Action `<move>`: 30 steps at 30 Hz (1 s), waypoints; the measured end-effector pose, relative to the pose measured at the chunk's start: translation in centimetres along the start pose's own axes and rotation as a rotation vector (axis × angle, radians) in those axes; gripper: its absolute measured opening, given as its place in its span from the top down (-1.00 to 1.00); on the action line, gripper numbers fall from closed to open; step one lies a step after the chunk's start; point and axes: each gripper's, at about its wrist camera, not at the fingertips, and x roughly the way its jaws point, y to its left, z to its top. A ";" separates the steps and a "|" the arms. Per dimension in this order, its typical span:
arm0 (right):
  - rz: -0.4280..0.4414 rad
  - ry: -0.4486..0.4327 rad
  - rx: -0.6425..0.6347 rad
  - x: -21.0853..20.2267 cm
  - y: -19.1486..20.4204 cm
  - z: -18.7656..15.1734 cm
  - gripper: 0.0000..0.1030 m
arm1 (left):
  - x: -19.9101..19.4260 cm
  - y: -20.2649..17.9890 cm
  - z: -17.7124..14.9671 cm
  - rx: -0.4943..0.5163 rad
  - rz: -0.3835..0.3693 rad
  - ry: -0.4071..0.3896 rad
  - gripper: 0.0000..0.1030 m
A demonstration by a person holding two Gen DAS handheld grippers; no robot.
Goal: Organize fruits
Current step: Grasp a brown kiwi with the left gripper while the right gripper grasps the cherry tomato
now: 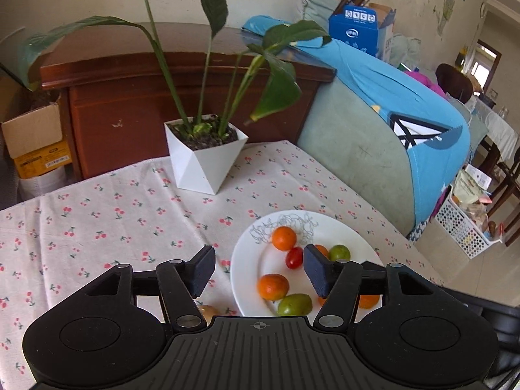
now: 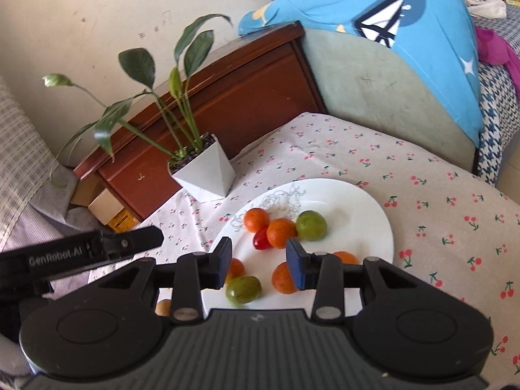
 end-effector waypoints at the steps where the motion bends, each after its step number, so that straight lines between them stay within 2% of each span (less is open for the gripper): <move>1: 0.008 0.005 -0.023 0.1 0.5 -0.2 0.25 | -0.3 0.5 0.2 -0.008 0.007 -0.005 -0.19; 7: 0.084 0.067 -0.119 1.0 3.0 -2.0 0.25 | -1.2 3.0 0.7 -0.055 0.054 -0.014 -0.20; 12: 0.126 0.124 -0.191 2.0 4.6 -3.6 0.26 | -1.3 4.3 0.0 -0.061 0.074 0.019 -0.20; 21: 0.142 0.177 -0.273 3.6 6.3 -5.5 0.26 | -1.1 6.2 -1.9 -0.061 0.075 0.110 -0.20; 29: 0.127 0.189 -0.345 4.8 7.3 -6.4 0.26 | -1.3 7.0 -3.5 -0.010 0.089 0.153 -0.21; 30: 0.125 0.190 -0.350 4.9 7.4 -6.4 0.26 | -1.4 7.2 -3.6 -0.009 0.097 0.153 -0.27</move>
